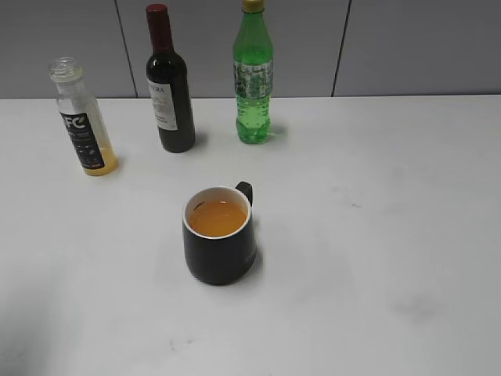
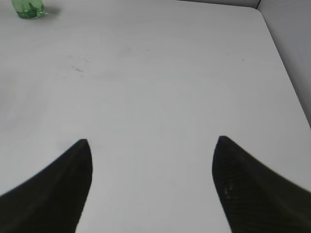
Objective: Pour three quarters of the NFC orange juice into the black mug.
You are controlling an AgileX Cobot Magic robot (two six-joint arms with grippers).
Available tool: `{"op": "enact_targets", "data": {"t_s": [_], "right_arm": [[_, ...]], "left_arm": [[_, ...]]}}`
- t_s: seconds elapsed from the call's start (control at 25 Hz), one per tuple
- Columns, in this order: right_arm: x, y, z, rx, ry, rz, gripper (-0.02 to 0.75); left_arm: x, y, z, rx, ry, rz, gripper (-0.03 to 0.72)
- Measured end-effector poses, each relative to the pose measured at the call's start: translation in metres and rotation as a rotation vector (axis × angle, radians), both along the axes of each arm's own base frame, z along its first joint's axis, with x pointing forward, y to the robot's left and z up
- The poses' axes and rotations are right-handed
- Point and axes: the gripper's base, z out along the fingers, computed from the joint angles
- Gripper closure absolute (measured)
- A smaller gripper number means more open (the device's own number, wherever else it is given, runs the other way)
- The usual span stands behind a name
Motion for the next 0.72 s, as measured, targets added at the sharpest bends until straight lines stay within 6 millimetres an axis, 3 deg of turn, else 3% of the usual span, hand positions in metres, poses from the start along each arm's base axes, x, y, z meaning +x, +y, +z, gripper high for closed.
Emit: {"op": "enact_targets", "data": {"t_s": [0.36,0.72], "right_arm": [[0.000,0.000,0.000,0.000,0.000,0.000,0.154],[0.000,0.000,0.000,0.001,0.000,0.000,0.154]], "left_arm": [[-0.082,0.009,0.054,-0.033,-0.214,-0.011,0.106],[-0.165,0.020,0.078,-0.060,-0.548,-0.013,0.106]]}}
